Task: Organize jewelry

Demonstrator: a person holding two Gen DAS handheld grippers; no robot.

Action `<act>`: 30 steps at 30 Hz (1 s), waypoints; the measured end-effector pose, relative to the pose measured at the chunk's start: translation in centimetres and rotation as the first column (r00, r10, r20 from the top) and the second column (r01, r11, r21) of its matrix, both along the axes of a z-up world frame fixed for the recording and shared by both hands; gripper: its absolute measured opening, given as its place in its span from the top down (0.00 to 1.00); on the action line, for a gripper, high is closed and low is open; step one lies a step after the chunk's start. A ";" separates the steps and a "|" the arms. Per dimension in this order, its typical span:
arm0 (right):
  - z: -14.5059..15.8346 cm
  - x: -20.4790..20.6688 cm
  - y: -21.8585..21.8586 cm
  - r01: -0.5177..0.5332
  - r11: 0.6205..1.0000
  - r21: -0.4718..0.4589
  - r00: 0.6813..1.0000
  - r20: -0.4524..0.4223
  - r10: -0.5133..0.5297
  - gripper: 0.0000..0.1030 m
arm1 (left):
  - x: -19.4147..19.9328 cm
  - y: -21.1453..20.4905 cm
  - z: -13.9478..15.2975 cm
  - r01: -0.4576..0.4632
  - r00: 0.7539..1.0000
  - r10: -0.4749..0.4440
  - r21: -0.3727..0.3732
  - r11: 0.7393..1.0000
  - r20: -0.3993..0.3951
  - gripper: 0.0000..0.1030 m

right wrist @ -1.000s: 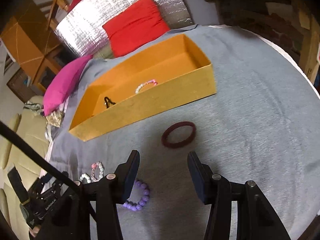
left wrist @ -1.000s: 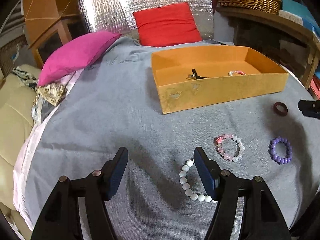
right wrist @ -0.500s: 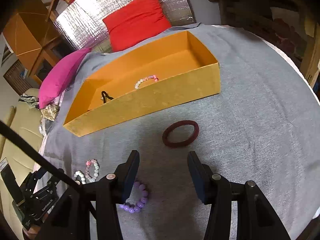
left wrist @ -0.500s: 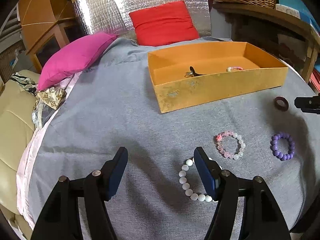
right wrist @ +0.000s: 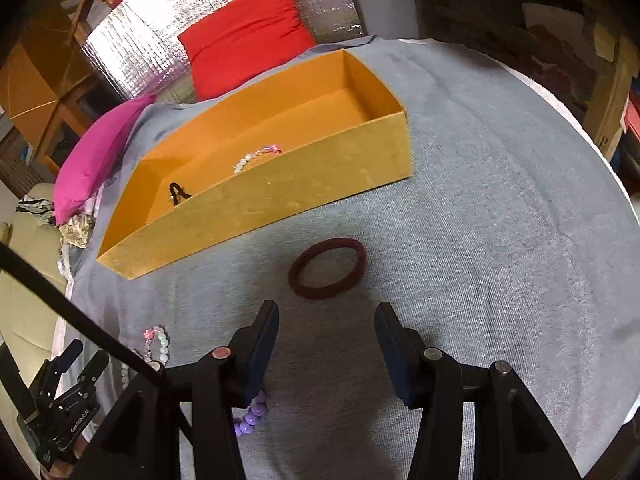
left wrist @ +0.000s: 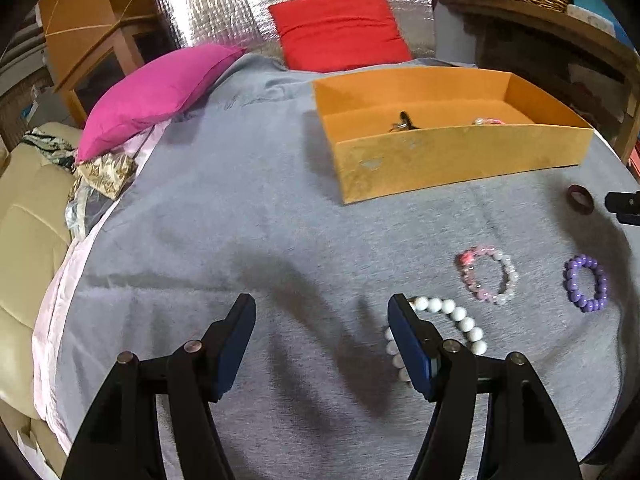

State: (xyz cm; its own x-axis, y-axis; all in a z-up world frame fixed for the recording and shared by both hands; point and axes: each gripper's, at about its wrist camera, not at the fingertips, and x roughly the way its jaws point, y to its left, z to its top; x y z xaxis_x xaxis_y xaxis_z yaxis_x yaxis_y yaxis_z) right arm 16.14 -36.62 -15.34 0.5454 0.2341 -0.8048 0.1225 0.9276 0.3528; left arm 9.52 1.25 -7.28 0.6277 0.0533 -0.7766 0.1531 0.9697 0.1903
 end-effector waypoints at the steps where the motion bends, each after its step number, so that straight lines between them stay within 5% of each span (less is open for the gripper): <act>1: 0.0 0.0 -0.1 0.004 1.000 0.001 1.000 -0.001 -0.004 0.48 | 0.0 0.1 -0.1 -0.005 1.000 0.005 0.000 1.000 -0.005 0.33; 16: -0.3 0.2 -1.9 0.079 0.996 0.045 0.997 -0.016 -0.078 0.48 | 0.2 -1.2 -0.6 0.024 0.999 -0.024 0.003 1.000 -0.022 0.33; 30: 0.0 0.1 0.6 0.015 0.999 -0.028 1.000 0.000 -0.015 0.48 | -0.1 -2.1 -0.2 0.033 0.999 -0.033 0.023 0.999 -0.001 0.33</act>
State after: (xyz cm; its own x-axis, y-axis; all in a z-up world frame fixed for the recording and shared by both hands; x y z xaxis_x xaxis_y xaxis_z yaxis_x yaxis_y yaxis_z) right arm 16.26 -36.04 -15.34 0.5482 0.2031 -0.8113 0.1367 0.9353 0.3264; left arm 9.42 -0.82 -7.47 0.6293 0.0502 -0.7755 0.1853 0.9594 0.2125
